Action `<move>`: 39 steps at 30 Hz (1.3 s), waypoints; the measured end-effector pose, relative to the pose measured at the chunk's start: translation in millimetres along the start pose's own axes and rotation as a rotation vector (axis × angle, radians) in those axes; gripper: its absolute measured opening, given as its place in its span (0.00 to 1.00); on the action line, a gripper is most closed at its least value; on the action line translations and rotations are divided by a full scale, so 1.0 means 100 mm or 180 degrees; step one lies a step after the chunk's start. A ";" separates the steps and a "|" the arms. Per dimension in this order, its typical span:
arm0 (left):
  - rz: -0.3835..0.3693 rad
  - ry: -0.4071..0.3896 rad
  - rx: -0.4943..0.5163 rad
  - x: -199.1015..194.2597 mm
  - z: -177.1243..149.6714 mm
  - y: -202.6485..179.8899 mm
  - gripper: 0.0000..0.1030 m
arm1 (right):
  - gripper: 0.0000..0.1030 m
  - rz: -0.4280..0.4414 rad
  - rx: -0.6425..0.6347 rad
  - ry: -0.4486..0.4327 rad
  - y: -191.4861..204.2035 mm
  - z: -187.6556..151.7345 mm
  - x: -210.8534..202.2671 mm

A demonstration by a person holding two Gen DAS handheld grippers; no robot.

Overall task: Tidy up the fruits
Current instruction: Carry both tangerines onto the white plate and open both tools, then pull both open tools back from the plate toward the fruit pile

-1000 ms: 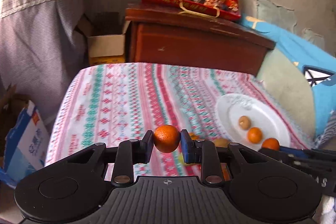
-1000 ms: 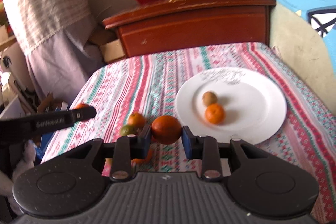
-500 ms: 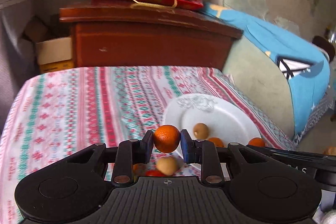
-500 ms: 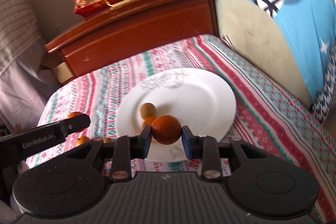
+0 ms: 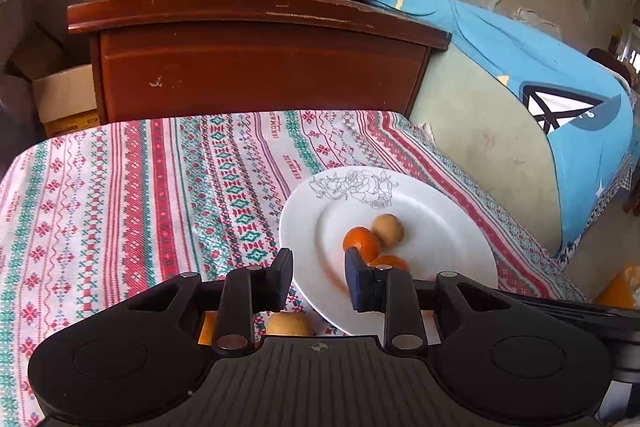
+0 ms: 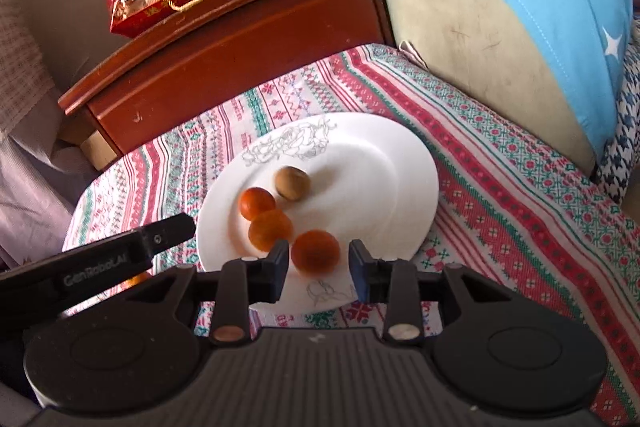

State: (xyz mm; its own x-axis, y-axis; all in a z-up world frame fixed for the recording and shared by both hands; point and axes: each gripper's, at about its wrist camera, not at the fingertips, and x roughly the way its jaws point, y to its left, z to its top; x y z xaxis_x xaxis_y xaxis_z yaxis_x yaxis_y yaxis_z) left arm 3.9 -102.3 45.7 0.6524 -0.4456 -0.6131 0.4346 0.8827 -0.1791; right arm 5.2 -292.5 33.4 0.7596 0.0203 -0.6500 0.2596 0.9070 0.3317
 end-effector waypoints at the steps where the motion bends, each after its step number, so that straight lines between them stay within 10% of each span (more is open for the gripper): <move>1: 0.0012 0.0012 0.0003 -0.01 0.02 0.01 0.27 | 0.37 0.0005 0.0015 -0.0024 0.00 0.01 -0.02; 11: 0.0274 0.0419 -0.0100 -0.27 0.20 0.31 0.29 | 0.55 -0.0016 0.0138 -0.0073 0.04 0.03 -0.23; 30: 0.0248 0.0116 -0.1031 -0.65 0.36 0.91 0.44 | 0.66 0.0638 -0.0479 0.0186 0.52 0.05 -0.19; 39: 0.0751 0.0039 -0.0438 -0.92 -0.11 0.76 0.54 | 0.66 0.0531 -0.0898 0.0118 0.61 -0.26 -0.27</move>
State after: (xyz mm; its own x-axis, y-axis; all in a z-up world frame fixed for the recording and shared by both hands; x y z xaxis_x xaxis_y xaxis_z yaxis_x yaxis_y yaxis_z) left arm -29.7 7.6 80.4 0.7178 -0.2240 -0.6593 0.1825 0.9743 -0.1324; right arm -14.5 -226.9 53.3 0.7542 0.1891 -0.6288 -0.0460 0.9705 0.2366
